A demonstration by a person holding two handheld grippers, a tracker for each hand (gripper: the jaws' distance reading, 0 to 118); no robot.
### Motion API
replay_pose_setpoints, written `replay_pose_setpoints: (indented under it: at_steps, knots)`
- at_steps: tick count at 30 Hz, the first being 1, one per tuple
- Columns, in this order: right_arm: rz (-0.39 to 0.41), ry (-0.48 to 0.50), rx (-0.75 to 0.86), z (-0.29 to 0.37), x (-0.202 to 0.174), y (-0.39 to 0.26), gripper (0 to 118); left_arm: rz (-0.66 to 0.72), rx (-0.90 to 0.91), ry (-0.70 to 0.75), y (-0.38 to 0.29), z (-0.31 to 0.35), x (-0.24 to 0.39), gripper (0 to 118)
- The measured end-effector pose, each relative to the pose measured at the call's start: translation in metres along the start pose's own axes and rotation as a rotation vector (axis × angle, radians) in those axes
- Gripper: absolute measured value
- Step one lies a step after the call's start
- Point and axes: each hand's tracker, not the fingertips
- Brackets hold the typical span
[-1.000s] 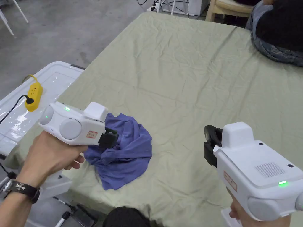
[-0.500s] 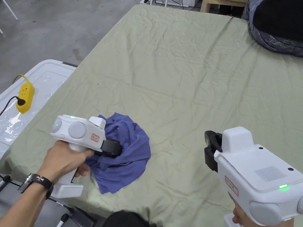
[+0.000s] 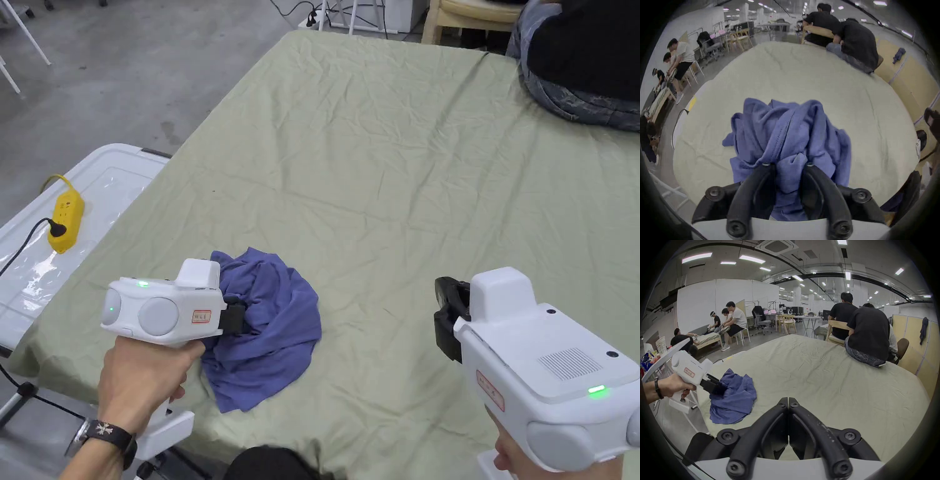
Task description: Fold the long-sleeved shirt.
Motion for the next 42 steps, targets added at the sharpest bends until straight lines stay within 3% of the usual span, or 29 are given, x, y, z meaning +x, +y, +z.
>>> replay_pose_setpoints:
  at_steps: [7,19,23,30,42]
  knots:
    - [-0.022,-0.038,0.074,0.044,0.017,0.008,2,-0.016,0.259,0.008,0.019,0.087,0.037,23]
    - [-0.072,-0.178,0.227,0.139,0.069,0.018,1,-0.183,0.669,-0.086,0.101,0.245,0.143,22]
    - [-0.103,-0.229,0.266,0.167,0.089,0.016,2,-0.259,0.684,-0.113,0.121,0.266,0.182,22]
    - [-0.152,-0.354,0.285,0.206,0.128,0.0,2,-0.357,0.604,-0.217,0.122,0.233,0.257,22]
    - [-0.301,-0.552,0.202,0.245,0.214,-0.068,2,-0.534,0.273,-0.436,0.081,0.061,0.419,22]
